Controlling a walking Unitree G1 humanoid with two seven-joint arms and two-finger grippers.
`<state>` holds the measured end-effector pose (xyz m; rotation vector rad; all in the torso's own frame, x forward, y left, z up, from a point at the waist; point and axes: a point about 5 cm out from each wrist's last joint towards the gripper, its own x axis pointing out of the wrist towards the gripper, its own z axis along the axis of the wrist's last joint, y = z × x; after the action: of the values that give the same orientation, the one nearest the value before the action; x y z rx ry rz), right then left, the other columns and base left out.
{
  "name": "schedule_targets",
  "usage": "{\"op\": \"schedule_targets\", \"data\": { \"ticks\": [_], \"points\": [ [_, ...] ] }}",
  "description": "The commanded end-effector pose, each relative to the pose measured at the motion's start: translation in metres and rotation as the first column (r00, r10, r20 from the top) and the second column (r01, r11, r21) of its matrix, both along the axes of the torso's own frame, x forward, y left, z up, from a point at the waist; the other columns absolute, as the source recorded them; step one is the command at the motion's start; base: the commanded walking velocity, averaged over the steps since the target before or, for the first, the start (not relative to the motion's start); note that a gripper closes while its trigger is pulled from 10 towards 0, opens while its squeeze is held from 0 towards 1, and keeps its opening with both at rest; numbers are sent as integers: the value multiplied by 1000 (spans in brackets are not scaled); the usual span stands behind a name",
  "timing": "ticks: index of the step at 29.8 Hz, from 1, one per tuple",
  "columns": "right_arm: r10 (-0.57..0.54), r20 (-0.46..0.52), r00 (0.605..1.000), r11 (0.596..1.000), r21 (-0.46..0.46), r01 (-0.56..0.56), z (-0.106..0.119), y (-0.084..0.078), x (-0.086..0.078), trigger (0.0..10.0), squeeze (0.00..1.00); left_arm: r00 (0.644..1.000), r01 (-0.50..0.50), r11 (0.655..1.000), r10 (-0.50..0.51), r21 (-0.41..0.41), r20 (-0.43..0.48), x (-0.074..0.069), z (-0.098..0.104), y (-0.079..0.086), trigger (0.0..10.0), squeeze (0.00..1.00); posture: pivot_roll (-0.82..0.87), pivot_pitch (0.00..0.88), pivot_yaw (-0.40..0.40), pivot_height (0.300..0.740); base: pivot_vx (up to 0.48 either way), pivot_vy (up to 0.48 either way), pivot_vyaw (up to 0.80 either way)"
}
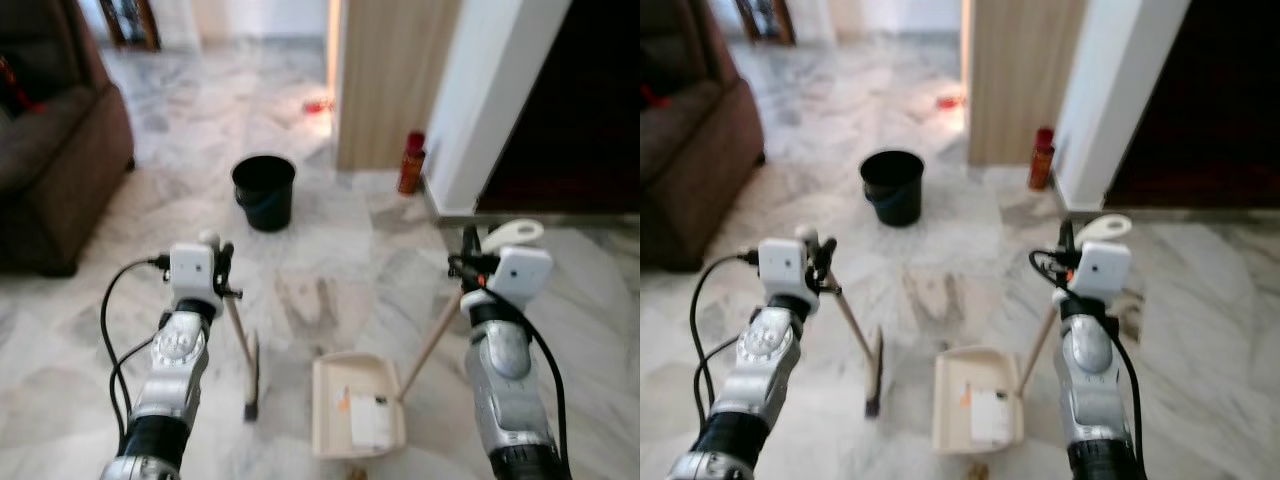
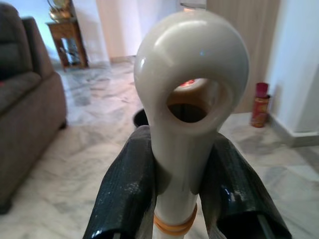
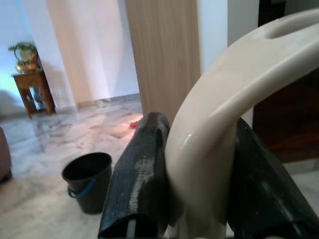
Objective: Sweep floor
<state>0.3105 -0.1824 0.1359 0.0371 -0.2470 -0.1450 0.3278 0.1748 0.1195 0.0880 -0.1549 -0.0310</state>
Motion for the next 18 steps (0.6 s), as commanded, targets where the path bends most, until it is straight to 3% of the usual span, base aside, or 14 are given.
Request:
{"op": "schedule_targets", "data": {
  "ticks": [1, 18],
  "points": [
    [-3, 70, 998, 1000, 10, 2, 14, -1, 0, 10000, 0, 998, 21, 1000, -21, 2, 56, 4, 13, -6, 10000, 0, -79, 12, 37, 740, 356, 0, 0],
    [-3, 75, 997, 1000, 9, 2, 14, -2, 0, 10000, 0, 998, 30, 999, -31, 15, 57, 5, 13, -4, 10000, 0, -85, 0, 49, 740, 353, 0, 0]
  ]
}}
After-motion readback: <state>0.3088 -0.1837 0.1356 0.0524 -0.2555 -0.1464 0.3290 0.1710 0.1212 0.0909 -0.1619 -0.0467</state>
